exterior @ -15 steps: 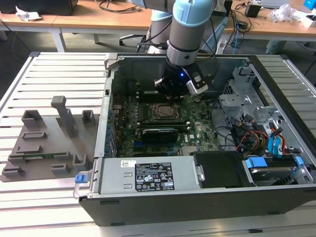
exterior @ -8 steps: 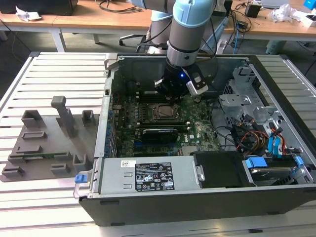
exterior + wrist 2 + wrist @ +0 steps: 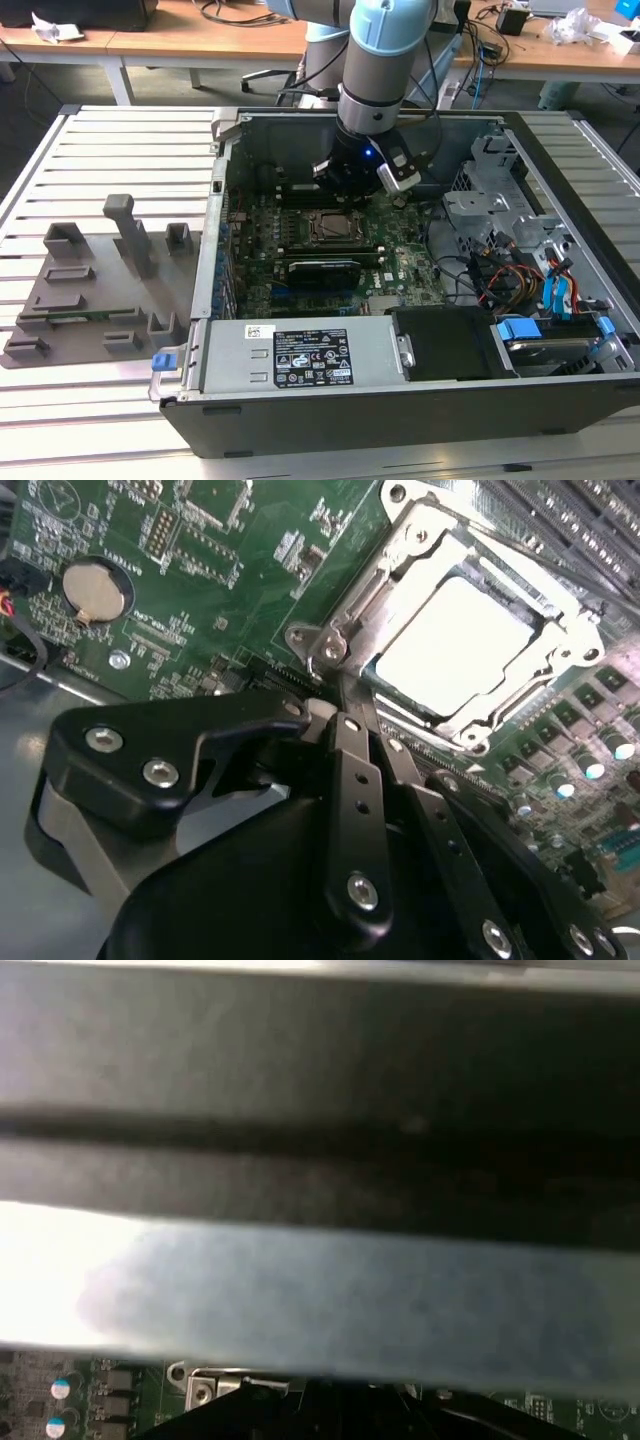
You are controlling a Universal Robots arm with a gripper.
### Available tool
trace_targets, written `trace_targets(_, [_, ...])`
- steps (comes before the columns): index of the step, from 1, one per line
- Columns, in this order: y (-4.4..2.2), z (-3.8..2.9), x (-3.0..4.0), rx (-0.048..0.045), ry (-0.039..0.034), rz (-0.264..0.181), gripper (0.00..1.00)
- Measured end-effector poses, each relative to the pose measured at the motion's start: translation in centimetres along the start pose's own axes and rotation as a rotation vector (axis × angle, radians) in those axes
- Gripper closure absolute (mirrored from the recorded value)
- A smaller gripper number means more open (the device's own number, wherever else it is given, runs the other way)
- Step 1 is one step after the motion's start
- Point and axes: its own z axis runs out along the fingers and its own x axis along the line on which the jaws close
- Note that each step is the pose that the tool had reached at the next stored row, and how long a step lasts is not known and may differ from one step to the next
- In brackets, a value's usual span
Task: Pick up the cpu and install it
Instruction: 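Install the first cpu locking lever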
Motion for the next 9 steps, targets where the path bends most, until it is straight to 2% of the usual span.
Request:
trace_targets(5, [0.01,-0.01,0.01,0.0003,0.0005,0.000,0.89])
trace_targets(9, [0.10,-0.39,-0.01,-0.0026,-0.0026,0.000,0.89])
